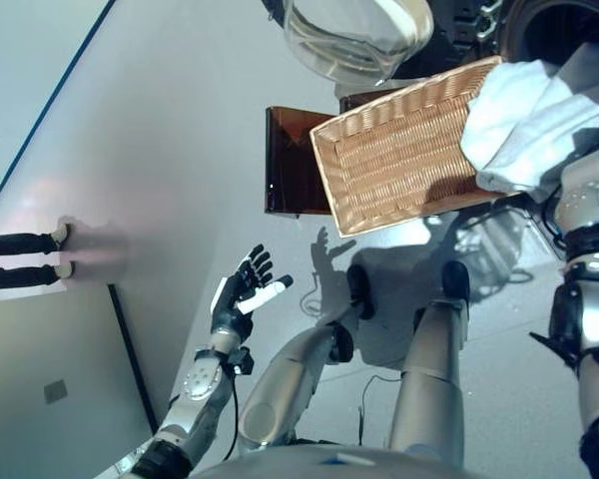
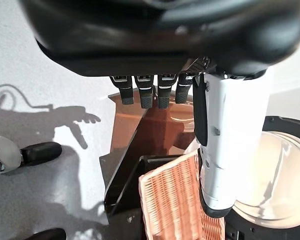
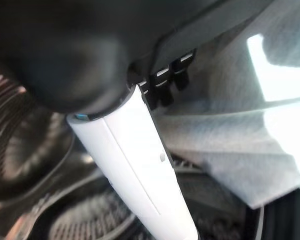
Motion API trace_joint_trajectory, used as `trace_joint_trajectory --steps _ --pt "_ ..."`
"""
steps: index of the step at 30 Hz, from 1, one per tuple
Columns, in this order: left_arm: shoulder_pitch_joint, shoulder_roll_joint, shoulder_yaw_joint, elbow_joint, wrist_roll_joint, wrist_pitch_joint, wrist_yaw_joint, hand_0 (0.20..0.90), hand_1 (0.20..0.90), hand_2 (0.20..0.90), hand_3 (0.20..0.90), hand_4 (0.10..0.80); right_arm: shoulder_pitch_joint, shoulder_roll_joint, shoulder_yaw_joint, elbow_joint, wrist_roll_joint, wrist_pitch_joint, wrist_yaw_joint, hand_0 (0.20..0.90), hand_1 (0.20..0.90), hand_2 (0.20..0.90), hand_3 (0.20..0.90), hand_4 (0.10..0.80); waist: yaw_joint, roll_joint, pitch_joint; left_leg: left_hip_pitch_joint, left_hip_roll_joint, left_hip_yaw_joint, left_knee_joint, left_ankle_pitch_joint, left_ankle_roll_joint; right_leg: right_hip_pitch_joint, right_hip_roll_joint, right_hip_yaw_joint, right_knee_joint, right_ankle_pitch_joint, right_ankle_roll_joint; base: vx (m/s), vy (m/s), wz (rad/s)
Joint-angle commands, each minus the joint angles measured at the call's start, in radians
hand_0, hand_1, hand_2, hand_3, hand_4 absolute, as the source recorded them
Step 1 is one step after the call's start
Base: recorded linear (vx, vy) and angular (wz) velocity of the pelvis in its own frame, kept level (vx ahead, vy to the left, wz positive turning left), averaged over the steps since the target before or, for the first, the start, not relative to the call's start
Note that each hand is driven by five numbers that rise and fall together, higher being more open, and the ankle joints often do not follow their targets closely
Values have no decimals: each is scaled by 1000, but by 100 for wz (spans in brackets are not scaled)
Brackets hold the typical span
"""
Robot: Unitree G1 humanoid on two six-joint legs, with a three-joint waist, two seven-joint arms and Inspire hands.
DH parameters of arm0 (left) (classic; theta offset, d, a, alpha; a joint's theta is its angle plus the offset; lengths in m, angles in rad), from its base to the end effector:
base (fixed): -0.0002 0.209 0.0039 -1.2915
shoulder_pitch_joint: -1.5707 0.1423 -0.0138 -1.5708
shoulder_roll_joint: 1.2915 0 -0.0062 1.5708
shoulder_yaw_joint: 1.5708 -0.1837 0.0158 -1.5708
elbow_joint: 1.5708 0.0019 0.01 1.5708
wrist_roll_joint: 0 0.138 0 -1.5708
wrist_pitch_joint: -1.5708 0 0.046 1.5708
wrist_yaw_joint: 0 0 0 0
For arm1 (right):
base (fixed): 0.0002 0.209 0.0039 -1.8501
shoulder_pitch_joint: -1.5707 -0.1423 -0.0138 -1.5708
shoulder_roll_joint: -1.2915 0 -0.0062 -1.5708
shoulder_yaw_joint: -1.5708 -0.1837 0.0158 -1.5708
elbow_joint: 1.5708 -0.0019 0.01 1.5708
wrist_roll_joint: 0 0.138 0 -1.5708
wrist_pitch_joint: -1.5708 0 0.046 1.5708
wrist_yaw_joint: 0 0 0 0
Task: Pick up the clothes and place them into the washing machine
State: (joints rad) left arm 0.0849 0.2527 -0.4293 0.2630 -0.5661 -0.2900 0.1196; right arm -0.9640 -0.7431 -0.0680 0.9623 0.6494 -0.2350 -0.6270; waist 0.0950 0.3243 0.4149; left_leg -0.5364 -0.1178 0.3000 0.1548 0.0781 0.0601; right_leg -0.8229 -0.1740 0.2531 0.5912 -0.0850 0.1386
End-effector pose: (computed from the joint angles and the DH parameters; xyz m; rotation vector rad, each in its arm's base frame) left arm 0.1610 0.1385 -0.0178 -0.2863 0.2165 -0.0953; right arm 0.3201 -0.3209 0.2224 0.2491 -0.3933 -1.0002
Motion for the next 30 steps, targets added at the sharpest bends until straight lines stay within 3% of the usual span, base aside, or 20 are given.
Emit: trace_joint_trajectory --steps 1,6,14,18,20,24,25,30 --pt "36 53 88 -108 4 -73 12 900 900 900 900 800 29 -17 40 -206 -189 -33 -36 900 900 900 900 800 -17 56 12 -52 58 0 88 -48 -84 36 41 -60 -13 -4 -67 3 18 -11" --pt "55 62 115 -120 14 -76 11 900 900 900 900 800 175 92 44 -300 -319 8 -11 900 900 900 900 800 -13 37 -1 -45 64 14 108 -67 -75 53 44 -46 -35 5 -66 10 40 -7" --pt "86 74 150 -134 28 -71 8 900 900 900 900 800 284 139 85 -381 -482 64 23 900 900 900 900 800 -15 20 -10 -46 70 24 111 -70 -72 62 48 -41 -59 12 -67 7 12 -7" --pt "112 83 174 -152 31 -70 -3 900 900 900 900 800 334 100 138 -418 -644 119 63 900 900 900 900 800 -12 12 -14 -51 73 23 105 -66 -72 61 49 -45 -66 16 -67 -3 1 -5" --pt "126 93 197 -156 35 -69 -28 900 900 900 900 800 351 1 226 -432 -879 183 128 900 900 900 900 800 -10 2 -17 -55 76 20 103 -64 -72 59 51 -46 -69 20 -67 0 0 0" --pt "142 100 208 -163 42 -62 -58 900 900 900 900 800 314 -88 312 -420 -1072 224 188 900 900 900 900 800 -4 -6 -24 -59 77 16 101 -63 -73 57 50 -51 -72 19 -67 0 0 0" --pt "149 105 215 -164 50 -56 -79 900 900 900 900 800 289 -148 379 -422 -1209 233 231 900 900 900 900 800 1 -10 -27 -60 78 13 101 -63 -74 55 49 -52 -70 17 -67 0 0 0" --pt "145 92 227 -165 68 -44 -83 900 900 900 900 800 246 -200 431 -424 -1368 266 265 900 900 900 900 800 2 -19 -28 -61 79 12 103 -64 -76 52 49 -53 -66 14 -67 0 0 0"
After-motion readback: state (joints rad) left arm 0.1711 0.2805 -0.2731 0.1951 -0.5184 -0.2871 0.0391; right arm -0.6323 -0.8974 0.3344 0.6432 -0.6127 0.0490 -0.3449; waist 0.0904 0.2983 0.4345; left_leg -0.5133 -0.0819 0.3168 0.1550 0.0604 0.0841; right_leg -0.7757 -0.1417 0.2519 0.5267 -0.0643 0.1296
